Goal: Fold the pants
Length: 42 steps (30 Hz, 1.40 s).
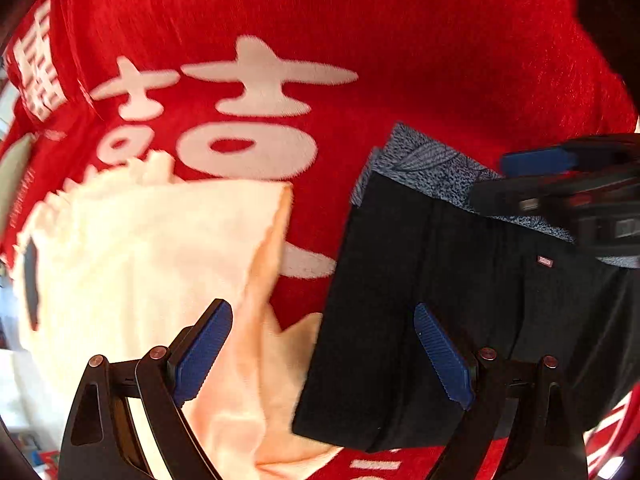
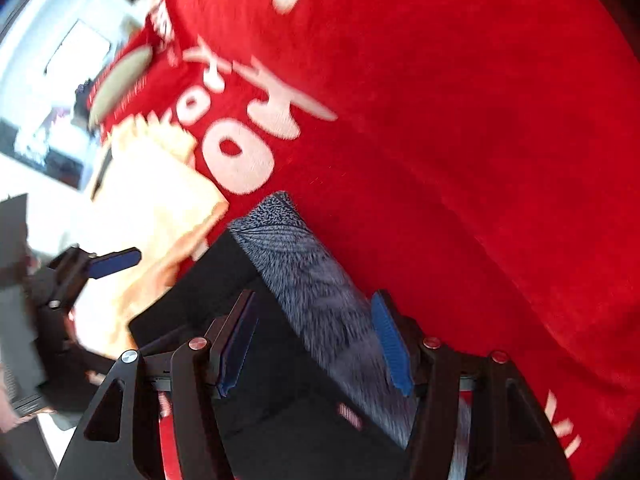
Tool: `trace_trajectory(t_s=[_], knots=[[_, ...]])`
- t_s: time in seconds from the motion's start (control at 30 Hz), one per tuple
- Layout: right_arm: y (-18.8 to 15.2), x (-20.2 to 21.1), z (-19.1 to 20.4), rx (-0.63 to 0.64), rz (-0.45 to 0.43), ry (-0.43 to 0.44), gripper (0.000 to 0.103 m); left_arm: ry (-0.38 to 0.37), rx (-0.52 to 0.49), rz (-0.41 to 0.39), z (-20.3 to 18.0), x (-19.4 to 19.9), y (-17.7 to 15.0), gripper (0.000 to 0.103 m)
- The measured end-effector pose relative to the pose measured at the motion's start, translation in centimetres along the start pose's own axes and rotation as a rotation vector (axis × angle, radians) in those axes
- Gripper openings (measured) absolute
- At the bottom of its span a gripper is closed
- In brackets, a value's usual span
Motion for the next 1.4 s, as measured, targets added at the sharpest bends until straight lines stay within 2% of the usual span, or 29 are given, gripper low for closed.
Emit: trace_trajectory(t_s=[0.03,0.07,0.1,0.13,0.17,0.2,0.23,0.3,0.4,0.53,0.63,0.67,0.7,0.73,0.77,0.8,0.83,0.97,1.07,1.13,1.17,1.27,1.3,1.4], knots=[[-0.5,-0.9,-0.1,-0.011,0.055,-0.005,0.063,-0.009,-0.001,0.003,-0.2,-0.3,-0.1,0.089],[-0.9,-1.6,-0.1,-0.026,0.096,0.004,0.046,-0.027,-0.009,0.003,-0.6,-0.5,-0.1,0.08],[-1.1,-1.6,0.0,-0.027,0.098,-0.016,0.032,-0.053,-0.014,0.006,-1.1,-0.3,-0.2,0.059],[-1.1,-1.2,0.3,-0.005,0.086,-0.036,0.027,-0.099,-0.015,0.009,-1.8,-0.2,-0.3,0.048],[-1.3,-0.8,0.3,0.006,0.084,-0.046,0.019,-0.099,-0.018,0.003,-2.1,0.0,-0.3,0.048],[-1.2,-0.4,0.5,0.01,0.077,-0.051,0.014,-0.083,-0.033,-0.008,-2.3,0.3,-0.2,0.042],[-0.9,0.2,0.7,0.01,0.065,-0.051,0.013,-0.051,-0.045,-0.02,-2.1,0.6,-0.1,0.03],[-0.1,0.8,1.1,0.011,0.042,-0.043,0.004,-0.054,-0.014,-0.014,-1.5,0.7,-0.3,0.03],[1.2,0.2,1.7,0.013,0.024,-0.045,0.003,-0.042,0.054,0.013,0.2,-0.2,-0.7,0.03],[1.8,-2.6,1.6,-0.017,0.016,-0.092,0.004,0.013,0.074,0.002,1.2,-0.2,-1.0,0.03],[1.4,-0.6,1.1,-0.071,-0.038,-0.069,0.011,0.005,0.069,-0.012,1.1,0.9,-1.0,0.03],[0.9,0.3,0.7,-0.087,-0.046,-0.076,0.026,-0.003,0.061,-0.017,0.8,1.3,-1.0,0.031],[0.2,1.6,0.0,-0.103,-0.059,-0.097,0.047,-0.018,0.046,-0.019,0.2,1.9,-0.8,0.035],[-1.0,3.2,-0.9,-0.117,-0.078,-0.129,0.055,-0.031,0.036,-0.022,-0.4,2.2,-0.6,0.058],[-2.2,4.4,-1.7,-0.126,-0.089,-0.153,0.058,-0.049,0.027,-0.039,-1.3,2.9,-0.3,0.071],[-3.7,5.6,-2.8,-0.135,-0.088,-0.179,0.058,-0.063,0.023,-0.062,-1.8,3.4,0.1,0.078],[-5.5,6.8,-4.2,-0.147,-0.079,-0.209,0.058,-0.098,0.005,-0.094,-3.3,4.2,0.6,0.078],[-11.8,10.1,-9.6,-0.166,-0.023,-0.309,0.058,-0.205,-0.104,-0.088,-9.3,4.6,1.7,0.078],[-16.4,11.4,-13.9,-0.231,0.039,-0.324,0.058,-0.303,-0.225,-0.058,-16.2,3.7,1.8,0.078],[-19.0,11.6,-16.3,-0.276,0.073,-0.349,0.058,-0.343,-0.272,-0.036,-19.5,2.5,1.9,0.078],[-19.8,11.6,-17.1,-0.295,0.082,-0.356,0.055,-0.338,-0.295,-0.028,-21.1,1.6,1.8,0.078],[-21.4,10.1,-19.1,-0.329,0.114,-0.388,0.017,-0.268,-0.323,0.003,-22.8,-1.5,1.8,0.078],[-20.9,9.8,-19.4,-0.319,0.093,-0.402,0.011,-0.252,-0.32,0.009,-22.9,-2.5,1.9,0.078],[-18.8,9.4,-19.9,-0.276,0.055,-0.477,0.006,-0.225,-0.354,-0.019,-23.2,-2.8,2.3,0.078]])
Point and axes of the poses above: each gripper's, at about its wrist camera, not at the fingertips, and x roughly against the way its jaws point, z to its left, y to its top, the point moved 9 cm from there along -x, roughly the way its jaws point, and after that the axes turned 1 degree about -x, right-handed, at the moved point
